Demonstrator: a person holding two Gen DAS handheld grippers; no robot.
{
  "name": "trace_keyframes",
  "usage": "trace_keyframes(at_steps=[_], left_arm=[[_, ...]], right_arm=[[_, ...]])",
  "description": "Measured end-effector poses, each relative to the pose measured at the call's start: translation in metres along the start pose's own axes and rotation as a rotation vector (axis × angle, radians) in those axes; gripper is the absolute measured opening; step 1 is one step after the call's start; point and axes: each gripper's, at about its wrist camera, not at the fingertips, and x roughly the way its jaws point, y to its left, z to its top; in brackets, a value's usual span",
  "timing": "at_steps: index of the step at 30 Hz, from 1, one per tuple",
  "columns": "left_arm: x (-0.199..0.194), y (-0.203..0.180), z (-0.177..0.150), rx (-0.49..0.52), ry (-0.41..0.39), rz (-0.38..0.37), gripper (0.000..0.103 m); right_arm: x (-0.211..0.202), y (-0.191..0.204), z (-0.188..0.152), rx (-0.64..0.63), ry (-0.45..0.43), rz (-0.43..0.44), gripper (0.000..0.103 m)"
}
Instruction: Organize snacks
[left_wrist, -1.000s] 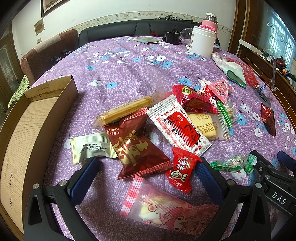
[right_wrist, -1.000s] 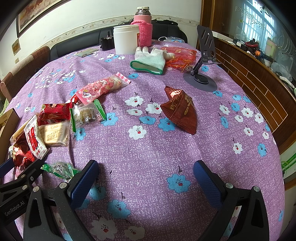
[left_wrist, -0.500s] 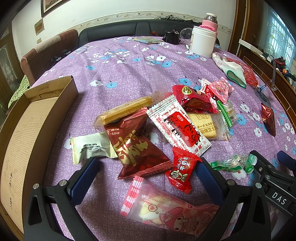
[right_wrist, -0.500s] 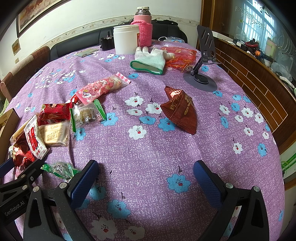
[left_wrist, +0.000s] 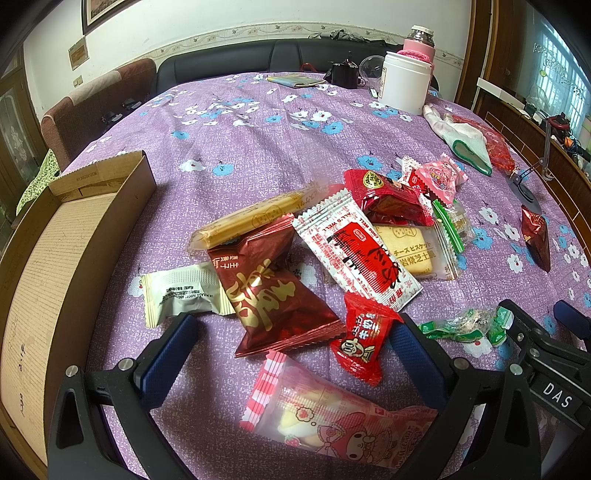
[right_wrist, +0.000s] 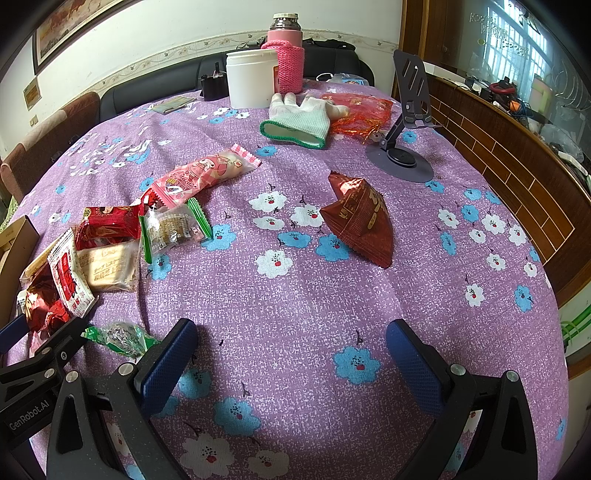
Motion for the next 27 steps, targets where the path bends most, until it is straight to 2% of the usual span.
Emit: trace_keyframes(at_steps=[21,27], left_arm=[[0.0000,0.0000,0.0000,0.004,0.001,-0.002,0.103],[-0.0023,-0.0005,-0.0015,0.048,0.048,-0.031,0.103]], right_arm=[[-0.0001,-0.0001,-0.0001,0.001,0.001,0.001,0.102],[-0.0052,-0.0021,-0.0045,-0.011,0.066,0.016,0.102]])
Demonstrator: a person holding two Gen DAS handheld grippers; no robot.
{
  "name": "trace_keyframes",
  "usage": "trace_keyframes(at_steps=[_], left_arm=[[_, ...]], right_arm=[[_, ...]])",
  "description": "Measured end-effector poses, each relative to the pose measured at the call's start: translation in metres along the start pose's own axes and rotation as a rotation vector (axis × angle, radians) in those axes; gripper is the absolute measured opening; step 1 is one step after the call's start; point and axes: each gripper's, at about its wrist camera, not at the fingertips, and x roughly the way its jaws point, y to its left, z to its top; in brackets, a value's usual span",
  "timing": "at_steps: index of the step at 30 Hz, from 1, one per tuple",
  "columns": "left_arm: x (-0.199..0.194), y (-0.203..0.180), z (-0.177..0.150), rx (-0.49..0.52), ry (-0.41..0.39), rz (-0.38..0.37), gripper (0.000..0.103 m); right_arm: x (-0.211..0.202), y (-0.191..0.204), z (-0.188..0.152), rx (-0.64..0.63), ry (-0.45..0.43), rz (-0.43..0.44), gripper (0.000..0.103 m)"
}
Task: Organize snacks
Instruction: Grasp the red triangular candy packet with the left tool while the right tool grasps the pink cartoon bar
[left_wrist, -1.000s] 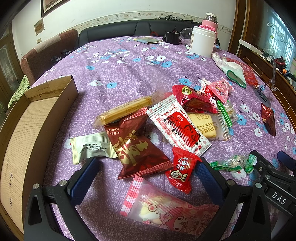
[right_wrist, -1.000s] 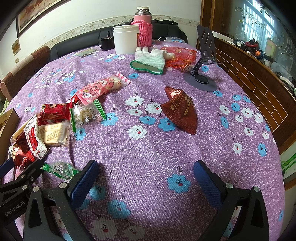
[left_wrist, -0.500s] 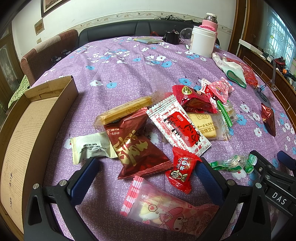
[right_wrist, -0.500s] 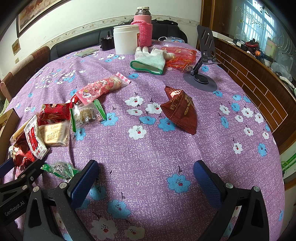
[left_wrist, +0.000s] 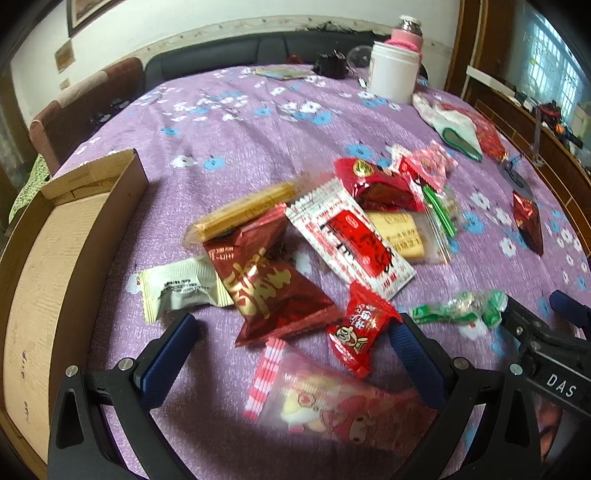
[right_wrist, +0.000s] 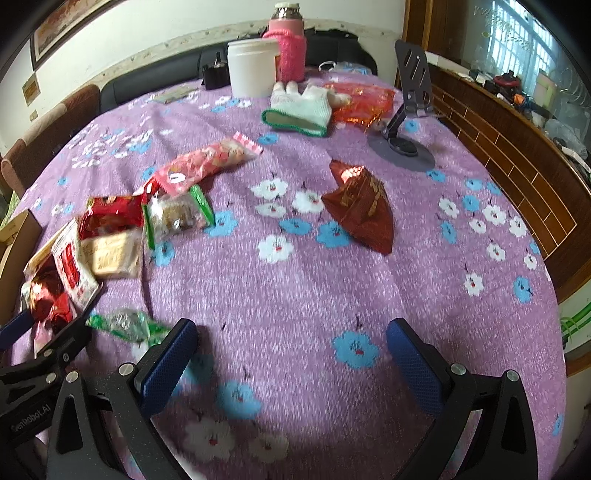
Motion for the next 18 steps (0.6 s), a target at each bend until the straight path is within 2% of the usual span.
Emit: trace_keyframes(at_steps=[8,11,13,15,18], left_arm=[[-0.016,0.000,-0.020,0.034,0.007,-0.032,0.103],[-0.031,0.004,-0.027,0.014,0.000,-0.143,0.103],[-0.053,0.010,-0.032,0.007,-0.057,-0.194,0.103],[-0.090,0.021,-0.033,0.015,-0.159,-0.218,0.103],[-0.154,0.049,-0.027,0.017,-0.302,-0.251,0.103]], right_arm=[[-0.010,-0.002,-0.015,-0.061,0.003,0.034,0.102],[-0.015,-0.004,-0.021,-0.052,0.012,0.033,0.102],[-0.025,-0.007,-0.025,-0.034,-0.002,0.070,0.102],[-0.044,-0.012,-0.027,-0.016,-0.047,0.098,0.102],[-0.102,-0.016,-0.026,-0.031,-0.215,0.079,0.102]])
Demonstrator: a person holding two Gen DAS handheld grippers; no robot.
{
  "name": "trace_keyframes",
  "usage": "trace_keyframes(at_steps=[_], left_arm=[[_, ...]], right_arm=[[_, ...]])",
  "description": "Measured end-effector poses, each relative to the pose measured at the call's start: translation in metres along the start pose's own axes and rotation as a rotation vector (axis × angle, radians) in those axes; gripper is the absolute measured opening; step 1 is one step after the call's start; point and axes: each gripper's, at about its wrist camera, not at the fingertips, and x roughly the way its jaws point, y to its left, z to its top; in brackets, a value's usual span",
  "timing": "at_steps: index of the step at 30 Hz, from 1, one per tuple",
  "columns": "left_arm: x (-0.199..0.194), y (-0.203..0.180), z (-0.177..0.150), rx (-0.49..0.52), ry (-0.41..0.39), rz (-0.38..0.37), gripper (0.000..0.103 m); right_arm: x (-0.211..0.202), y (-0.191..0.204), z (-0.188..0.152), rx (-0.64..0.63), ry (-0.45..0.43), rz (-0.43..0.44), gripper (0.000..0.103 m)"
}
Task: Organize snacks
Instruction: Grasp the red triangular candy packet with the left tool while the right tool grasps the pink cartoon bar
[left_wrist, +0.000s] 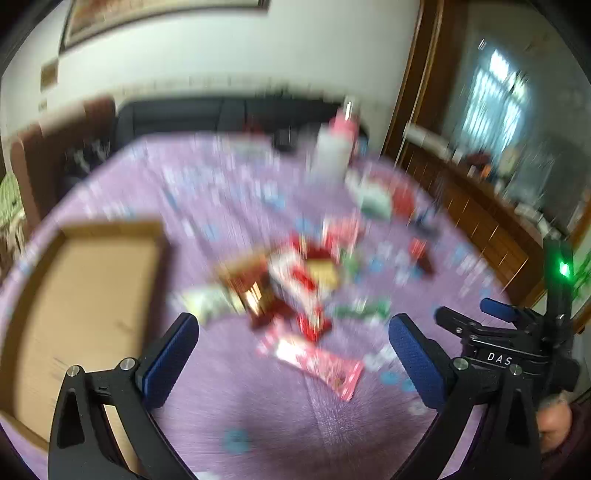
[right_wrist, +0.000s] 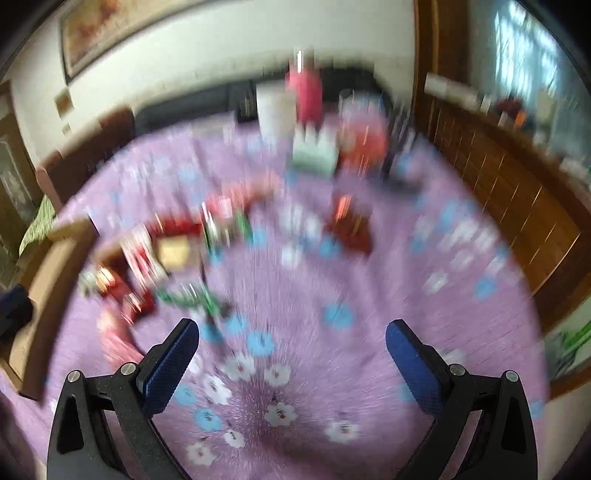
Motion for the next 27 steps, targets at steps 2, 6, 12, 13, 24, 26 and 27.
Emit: trace_keyframes(at_steps=[2,6,12,13,24,26,27], left_arm=[[-0.060,0.013,0.028,0.019,-0.134,0.001,0.103],[-0.157,0.037,0.084,0.086,-0.332,0.081,0.103],[-0.244,0.064,0.175,0.185,-0.470,0.222,0.103],[-0.249,0.069,0.183,0.202,-0.481,0.221,0.103],[-0.151,0.141,0.105,0.038,-0.245,-0.010,0.103],[-0.126,0.143,0.089,0.005,-0.198,-0.053,0.103],[-0.120,0.142,0.081,-0.010,-0.178,-0.077,0.103]], right_arm=[[-0.054,0.003,0.017,-0.037,-0.155,-0.056,0.102],[-0.175,0.015,0.064,-0.114,-0.457,-0.185,0.102],[-0.275,0.035,0.154,-0.168,-0.554,-0.229,0.102],[-0.282,0.039,0.166,-0.168,-0.549,-0.201,0.102],[-0.118,0.060,0.101,-0.023,-0.153,0.052,0.102],[-0.088,0.060,0.071,-0.024,-0.080,0.100,0.102],[-0.072,0.059,0.058,-0.027,-0.045,0.128,0.102]])
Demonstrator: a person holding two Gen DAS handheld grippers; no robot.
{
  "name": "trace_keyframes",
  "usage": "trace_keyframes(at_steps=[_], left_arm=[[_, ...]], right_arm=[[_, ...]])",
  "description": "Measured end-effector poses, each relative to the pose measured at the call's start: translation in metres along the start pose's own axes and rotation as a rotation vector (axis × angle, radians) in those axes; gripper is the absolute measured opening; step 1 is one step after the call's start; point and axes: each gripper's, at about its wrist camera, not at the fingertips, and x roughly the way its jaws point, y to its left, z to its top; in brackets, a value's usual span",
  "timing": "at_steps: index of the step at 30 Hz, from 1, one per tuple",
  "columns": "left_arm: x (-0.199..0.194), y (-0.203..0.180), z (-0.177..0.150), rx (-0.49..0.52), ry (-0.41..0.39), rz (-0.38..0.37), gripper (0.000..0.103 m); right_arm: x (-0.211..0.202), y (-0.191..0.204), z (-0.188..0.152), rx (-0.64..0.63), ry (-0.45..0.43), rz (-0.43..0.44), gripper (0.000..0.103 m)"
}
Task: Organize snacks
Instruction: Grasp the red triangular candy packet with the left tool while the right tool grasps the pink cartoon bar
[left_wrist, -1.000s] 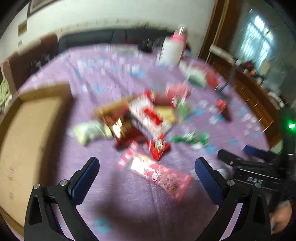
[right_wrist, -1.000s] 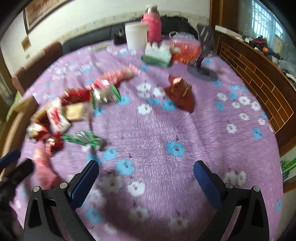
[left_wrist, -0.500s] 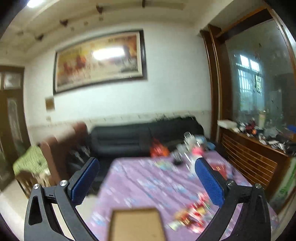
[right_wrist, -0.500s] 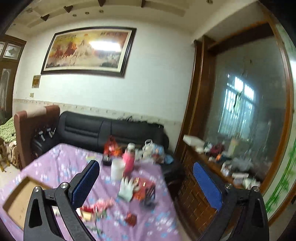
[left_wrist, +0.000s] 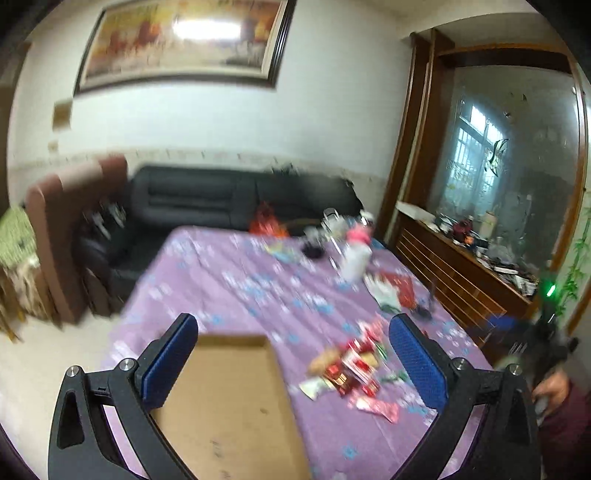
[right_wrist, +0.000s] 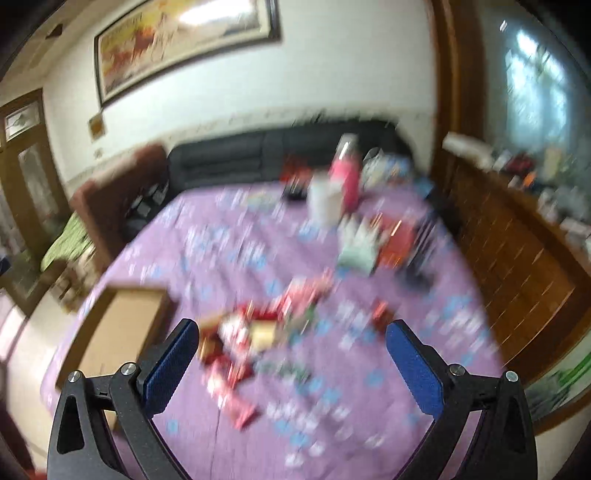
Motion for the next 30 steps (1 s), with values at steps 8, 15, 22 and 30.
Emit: trace_keyframes(at_steps=[8,15,22,30], left_arm=[[0.064,-0.021,-0.064,-0.124,0.109,-0.029,0.103],[0.112,-0.042,-0.073,-0.192,0.257,-0.007,0.086],[0.164,-0.050,-0.087,-0.259,0.371,0.040,0.080],[0.237,-0.084,-0.107,-0.171,0.509,0.099,0.056]], right_arm=[[0.095,0.036,-0.074,-0.197,0.212,0.141,0.083],[0.134,0.054,-0.086,-0.283,0.230,0.261,0.068],[0.141,0.043,-0.090,-0.239,0.236,0.384,0.030],[0.115,0.004,-0.089,-0.136,0.170,0.398,0.030]])
